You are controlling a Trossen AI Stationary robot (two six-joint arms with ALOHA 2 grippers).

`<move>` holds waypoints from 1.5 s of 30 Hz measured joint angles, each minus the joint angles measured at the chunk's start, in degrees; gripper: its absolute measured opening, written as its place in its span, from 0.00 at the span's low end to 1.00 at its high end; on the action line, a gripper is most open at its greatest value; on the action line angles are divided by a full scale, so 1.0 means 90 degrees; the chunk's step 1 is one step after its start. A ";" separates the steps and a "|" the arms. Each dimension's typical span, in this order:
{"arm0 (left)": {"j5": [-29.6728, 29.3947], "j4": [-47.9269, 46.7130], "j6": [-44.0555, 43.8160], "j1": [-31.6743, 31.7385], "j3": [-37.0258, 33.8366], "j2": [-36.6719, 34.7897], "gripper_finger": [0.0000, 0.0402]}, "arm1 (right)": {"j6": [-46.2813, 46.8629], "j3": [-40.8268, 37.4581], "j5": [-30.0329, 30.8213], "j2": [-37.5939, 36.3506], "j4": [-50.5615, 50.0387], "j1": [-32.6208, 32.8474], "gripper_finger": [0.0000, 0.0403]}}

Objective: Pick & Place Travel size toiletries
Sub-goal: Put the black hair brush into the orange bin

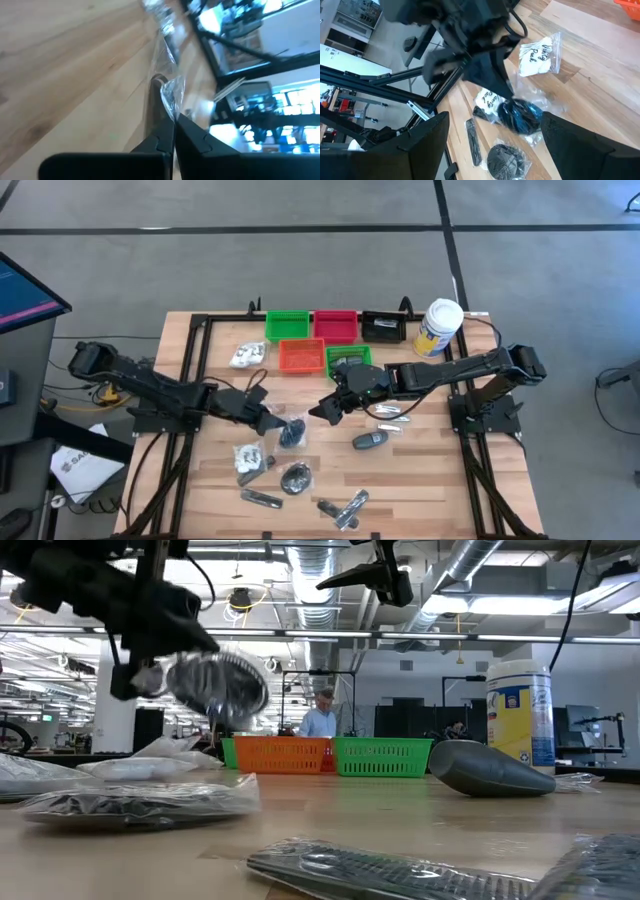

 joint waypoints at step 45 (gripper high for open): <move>0.0153 0.1646 0.1042 0.0781 0.0007 -0.1978 0.00 | -0.0503 0.0000 0.0002 0.0000 0.1254 -0.0252 0.76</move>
